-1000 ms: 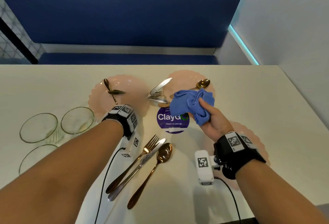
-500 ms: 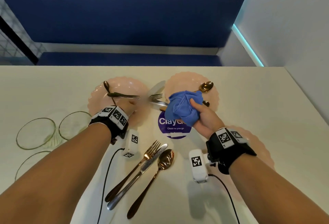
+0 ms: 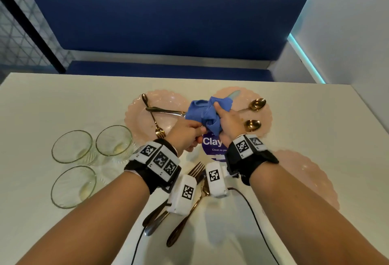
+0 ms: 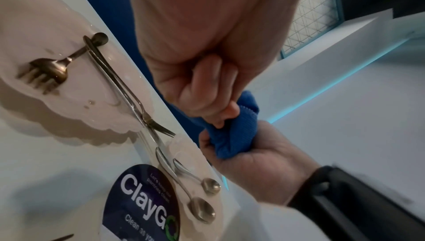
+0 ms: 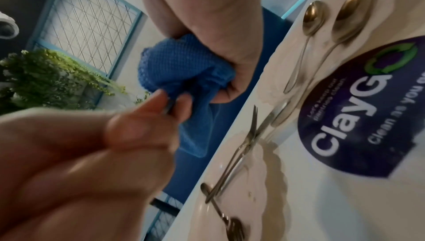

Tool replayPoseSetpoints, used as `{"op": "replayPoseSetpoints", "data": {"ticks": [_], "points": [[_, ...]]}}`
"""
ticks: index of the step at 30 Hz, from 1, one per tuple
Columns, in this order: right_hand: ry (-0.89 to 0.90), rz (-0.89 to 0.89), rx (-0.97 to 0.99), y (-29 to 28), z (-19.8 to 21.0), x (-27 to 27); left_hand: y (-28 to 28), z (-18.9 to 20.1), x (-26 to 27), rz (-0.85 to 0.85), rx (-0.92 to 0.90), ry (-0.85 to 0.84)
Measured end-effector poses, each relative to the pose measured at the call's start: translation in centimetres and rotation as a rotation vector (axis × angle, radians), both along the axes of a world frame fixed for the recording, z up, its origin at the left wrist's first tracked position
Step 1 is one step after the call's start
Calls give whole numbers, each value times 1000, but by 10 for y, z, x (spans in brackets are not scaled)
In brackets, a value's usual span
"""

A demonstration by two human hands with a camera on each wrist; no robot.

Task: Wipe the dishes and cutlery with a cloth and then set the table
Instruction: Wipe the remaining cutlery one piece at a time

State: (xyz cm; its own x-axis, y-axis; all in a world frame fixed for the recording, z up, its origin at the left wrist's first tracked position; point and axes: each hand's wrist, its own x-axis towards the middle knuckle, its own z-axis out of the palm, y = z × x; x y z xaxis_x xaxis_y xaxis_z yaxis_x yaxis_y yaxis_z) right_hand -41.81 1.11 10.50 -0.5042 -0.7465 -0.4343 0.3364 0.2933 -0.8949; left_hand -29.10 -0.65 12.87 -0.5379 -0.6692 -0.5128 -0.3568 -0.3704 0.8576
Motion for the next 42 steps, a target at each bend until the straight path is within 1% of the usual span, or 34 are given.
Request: {"op": "replayPoseSetpoints", "data": {"ticks": [3,7,10,12,14,15,16,17,18,19,20,21,24,26,27,29,31,34,35,37,39,40,41,42], "points": [[141,2,32,-2,10,-5,5,13,13,9,11,29],[259,-49,43,-1,15,-26,14,24,38,5,12,28],[343,-49,50,10,29,-26,19,25,49,2,10,36],[375,-106,53,12,12,-44,21,25,53,1,-20,19],[357,-210,76,4,-60,-106,20,24,57,25,-43,19],[275,-234,80,3,-77,-119,20,23,59,45,-56,26],[165,-219,33,10,-77,-119,21,21,60,62,-69,33],[70,-183,-28,21,-59,-98,22,19,58,67,-78,37],[-17,-172,-45,31,-24,-61,25,17,55,58,-82,38],[-78,-88,-104,43,12,-26,28,14,50,39,-78,39],[-118,-17,-140,48,14,-11,33,11,44,16,-63,42],[-134,11,-157,50,10,-2,37,9,40,-8,-41,47],[-93,-93,-154,53,8,0,46,1,39,-144,-11,-4],[-50,-173,-156,54,10,-11,49,-3,45,-240,14,-26],[-36,-196,-174,56,14,-13,50,-4,47,-247,18,-15],[-30,-200,-198,58,12,-16,51,-6,48,-200,-41,-4],[-59,-128,-211,57,9,-5,49,-7,44,-137,-97,13],[-64,-12,-176,61,2,25,47,-4,38,-91,-62,86],[-53,34,-166,63,2,33,48,-3,39,-97,-59,85],[5,89,-170,67,-1,40,45,-2,46,-157,-67,2],[114,162,-154,72,0,38,33,0,58,-209,-124,-164],[158,209,-137,76,-1,37,25,0,62,-176,-170,-225],[191,257,-124,79,0,38,17,0,64,-114,-203,-225],[217,307,-112,81,-1,41,12,1,62,-54,-227,-174]]}}
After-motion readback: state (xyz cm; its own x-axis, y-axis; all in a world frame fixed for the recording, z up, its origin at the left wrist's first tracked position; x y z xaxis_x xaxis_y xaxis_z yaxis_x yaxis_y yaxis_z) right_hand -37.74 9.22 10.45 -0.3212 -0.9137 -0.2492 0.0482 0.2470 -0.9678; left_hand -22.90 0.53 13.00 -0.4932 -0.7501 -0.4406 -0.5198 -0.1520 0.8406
